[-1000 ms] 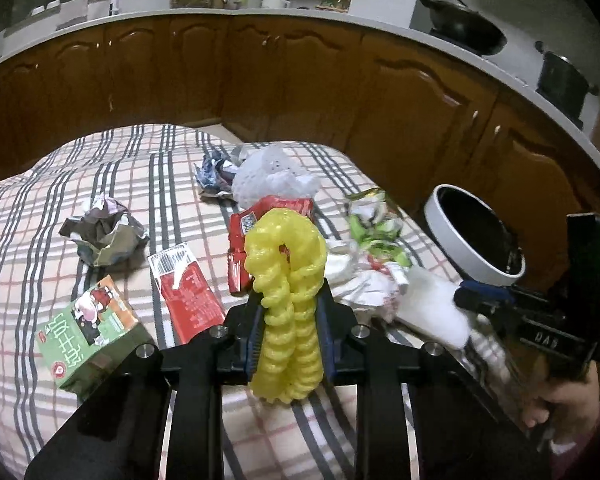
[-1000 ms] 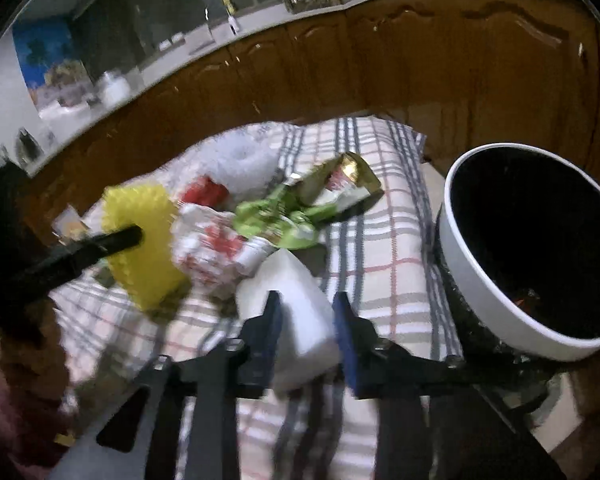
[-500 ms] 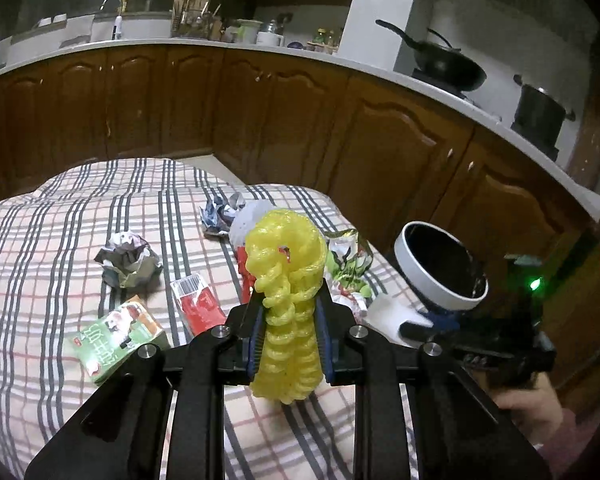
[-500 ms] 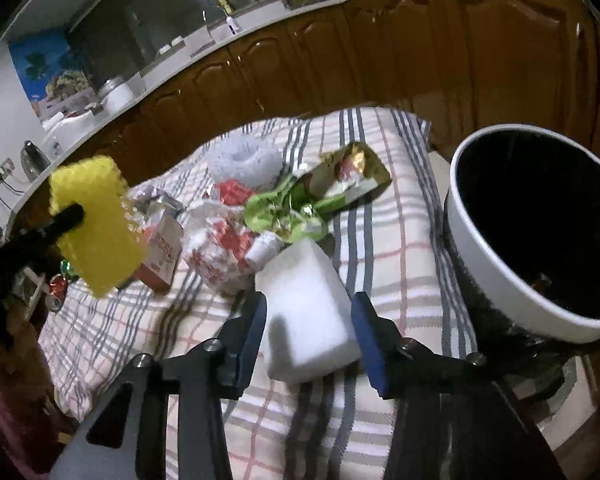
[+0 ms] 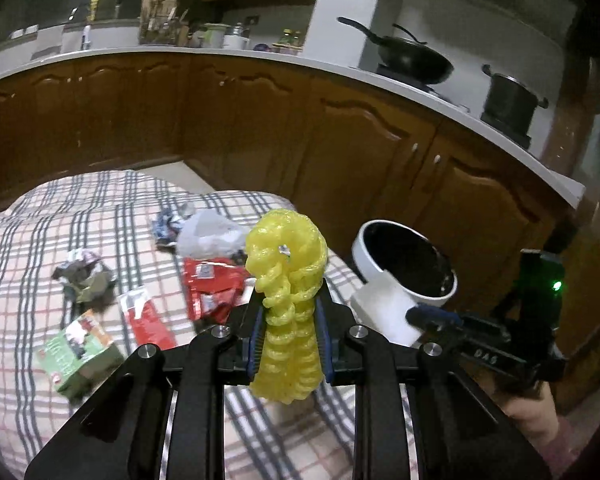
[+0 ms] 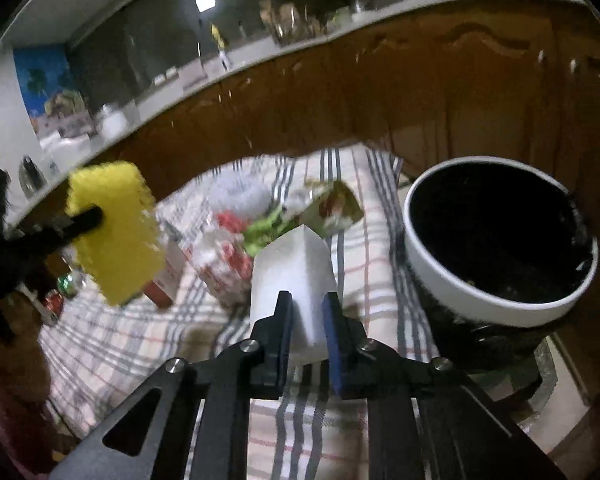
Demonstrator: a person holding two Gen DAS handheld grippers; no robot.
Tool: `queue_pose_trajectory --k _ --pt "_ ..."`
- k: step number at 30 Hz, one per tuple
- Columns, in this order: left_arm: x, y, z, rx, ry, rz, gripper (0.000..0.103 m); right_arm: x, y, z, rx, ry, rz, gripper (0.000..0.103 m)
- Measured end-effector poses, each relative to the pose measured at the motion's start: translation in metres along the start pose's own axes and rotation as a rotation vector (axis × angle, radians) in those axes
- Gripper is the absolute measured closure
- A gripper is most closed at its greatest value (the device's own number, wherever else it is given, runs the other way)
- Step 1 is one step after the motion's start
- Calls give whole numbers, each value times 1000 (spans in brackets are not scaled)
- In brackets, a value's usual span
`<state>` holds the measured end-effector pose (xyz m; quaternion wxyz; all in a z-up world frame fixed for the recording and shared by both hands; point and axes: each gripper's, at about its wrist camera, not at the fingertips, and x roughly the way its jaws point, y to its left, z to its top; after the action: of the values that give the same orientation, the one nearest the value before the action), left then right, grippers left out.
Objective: Collect trash
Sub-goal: 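Carry the foam net and foam block over the bin and release both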
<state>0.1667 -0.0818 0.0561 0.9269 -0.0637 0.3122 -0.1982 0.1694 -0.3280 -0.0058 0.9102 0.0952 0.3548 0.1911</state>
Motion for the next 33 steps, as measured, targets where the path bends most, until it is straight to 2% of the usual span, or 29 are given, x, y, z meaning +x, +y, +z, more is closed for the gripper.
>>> queue_pose_trajectory --k 5,10,17,20,27,33 --pt "10 -16 5 15 8 -46 83 -20 -5 8 21 -50 5 87" --pt "22 -31 10 35 11 -74 83 -36 -15 13 33 -97 -37 87" --pt "47 -61 21 88 26 -130 83 -45 -50 22 101 -130 -119 87" --pt "62 -72 28 105 39 -151 83 -46 -61 27 123 -146 -147 87" --pt "109 -98 51 84 111 -255 83 -43 -90 42 145 -156 -236 87" --pt "142 -121 59 113 142 -261 83 -37 -112 50 169 -152 -278 86"
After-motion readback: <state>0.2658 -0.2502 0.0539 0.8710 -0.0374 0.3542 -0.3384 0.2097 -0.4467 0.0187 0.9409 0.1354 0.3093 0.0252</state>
